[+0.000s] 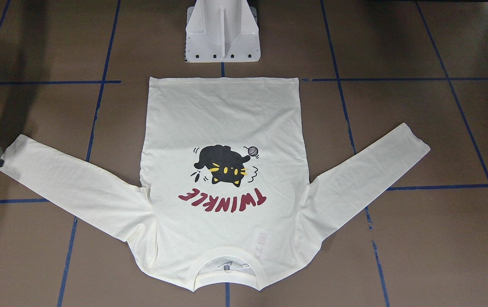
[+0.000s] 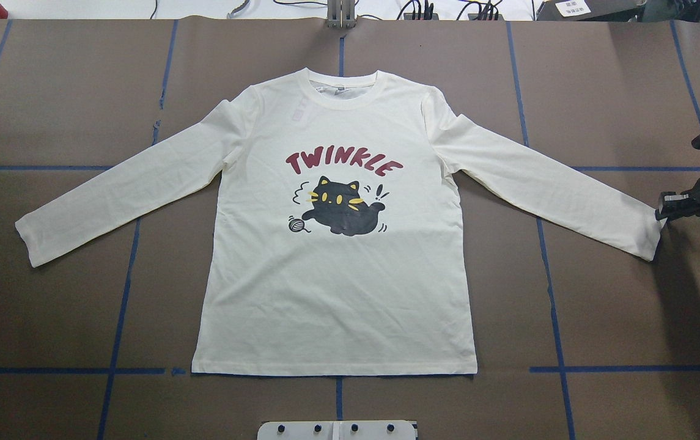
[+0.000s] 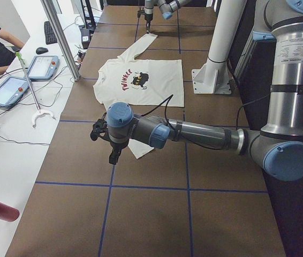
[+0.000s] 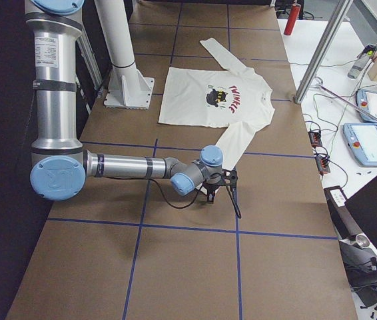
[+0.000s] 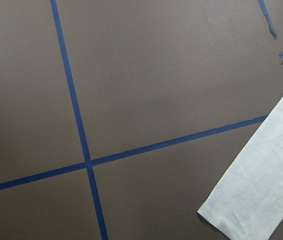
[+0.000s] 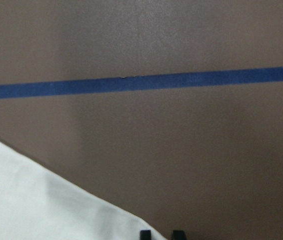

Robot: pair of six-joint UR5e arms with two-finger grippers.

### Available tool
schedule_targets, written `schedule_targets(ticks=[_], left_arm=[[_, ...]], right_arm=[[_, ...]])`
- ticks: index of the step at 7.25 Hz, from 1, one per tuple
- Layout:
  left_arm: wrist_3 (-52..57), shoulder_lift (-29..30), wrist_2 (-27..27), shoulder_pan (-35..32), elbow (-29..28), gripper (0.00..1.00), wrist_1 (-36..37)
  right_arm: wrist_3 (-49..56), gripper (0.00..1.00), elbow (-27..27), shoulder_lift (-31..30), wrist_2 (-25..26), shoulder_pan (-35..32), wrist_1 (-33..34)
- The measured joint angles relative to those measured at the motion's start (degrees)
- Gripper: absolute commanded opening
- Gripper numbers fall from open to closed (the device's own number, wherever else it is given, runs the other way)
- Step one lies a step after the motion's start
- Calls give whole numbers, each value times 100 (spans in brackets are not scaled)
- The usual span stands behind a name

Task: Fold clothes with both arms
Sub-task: 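Grasp the sleeve with the right gripper and fold it across the chest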

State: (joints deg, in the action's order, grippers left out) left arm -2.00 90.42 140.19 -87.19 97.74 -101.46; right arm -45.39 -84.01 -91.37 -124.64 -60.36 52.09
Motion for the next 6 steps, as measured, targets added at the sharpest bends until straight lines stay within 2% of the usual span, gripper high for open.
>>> schedule_targets(ticks=[2,3,4,6], left_arm=[[4,-6,0,-4,-2,100,3],[1,-6,1,-7,-6,100,3],[-5,-7,14,-7,1,100,3],[-15,-4,33,-6,28,100,3]], right_arm=[[-59,0,-188,40,-104,0,21],[-293,0,-520,56,-259,6,57],[-876,0,-893,206,-386,62,76],[-2560,0,-1202,1053,-381,516,119]])
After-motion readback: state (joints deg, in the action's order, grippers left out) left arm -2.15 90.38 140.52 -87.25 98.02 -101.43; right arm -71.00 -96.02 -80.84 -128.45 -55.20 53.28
